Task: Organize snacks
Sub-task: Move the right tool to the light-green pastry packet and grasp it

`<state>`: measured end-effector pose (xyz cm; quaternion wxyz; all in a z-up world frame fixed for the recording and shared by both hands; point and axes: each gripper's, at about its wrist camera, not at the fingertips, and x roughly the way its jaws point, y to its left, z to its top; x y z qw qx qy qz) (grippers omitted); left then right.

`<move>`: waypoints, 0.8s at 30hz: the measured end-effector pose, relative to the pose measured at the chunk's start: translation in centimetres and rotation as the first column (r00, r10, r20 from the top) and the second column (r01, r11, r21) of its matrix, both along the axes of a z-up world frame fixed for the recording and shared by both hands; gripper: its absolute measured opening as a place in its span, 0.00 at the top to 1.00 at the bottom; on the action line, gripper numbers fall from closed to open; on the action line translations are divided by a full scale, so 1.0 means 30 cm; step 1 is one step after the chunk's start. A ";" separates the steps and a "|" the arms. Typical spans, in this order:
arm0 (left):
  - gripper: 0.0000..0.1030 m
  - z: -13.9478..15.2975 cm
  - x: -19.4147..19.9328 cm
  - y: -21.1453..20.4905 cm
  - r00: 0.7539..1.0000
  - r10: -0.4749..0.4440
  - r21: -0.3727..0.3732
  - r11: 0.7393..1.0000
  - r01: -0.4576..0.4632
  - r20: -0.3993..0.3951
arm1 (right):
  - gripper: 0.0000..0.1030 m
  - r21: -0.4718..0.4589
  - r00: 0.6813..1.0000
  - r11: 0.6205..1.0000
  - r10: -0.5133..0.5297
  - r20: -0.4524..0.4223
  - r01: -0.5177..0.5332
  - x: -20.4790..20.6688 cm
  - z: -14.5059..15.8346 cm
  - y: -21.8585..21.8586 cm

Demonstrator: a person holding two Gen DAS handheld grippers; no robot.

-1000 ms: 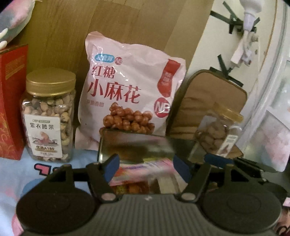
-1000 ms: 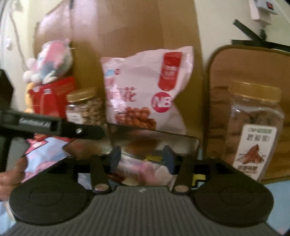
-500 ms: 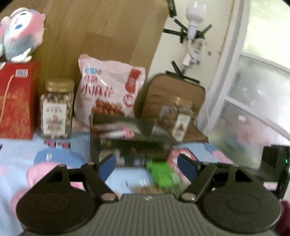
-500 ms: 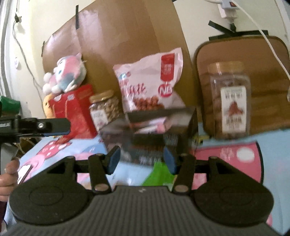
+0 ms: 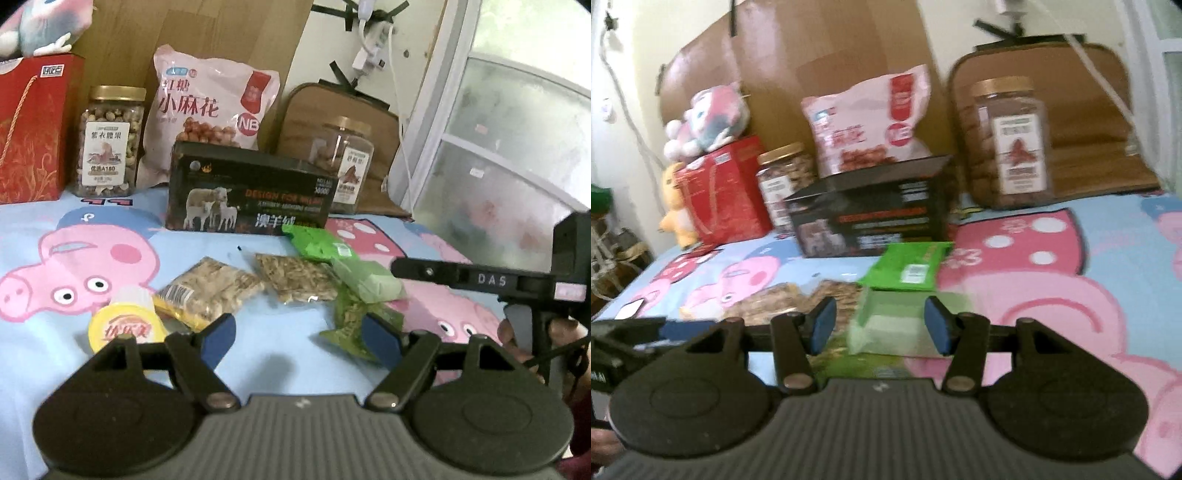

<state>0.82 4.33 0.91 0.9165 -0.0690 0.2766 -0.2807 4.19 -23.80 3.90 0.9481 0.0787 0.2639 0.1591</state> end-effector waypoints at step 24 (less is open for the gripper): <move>0.25 -0.033 0.061 0.076 0.992 0.036 -0.132 0.990 -0.051 -0.119 | 0.33 -0.135 0.998 0.991 0.012 -0.063 -0.020 -0.010 -0.081 0.030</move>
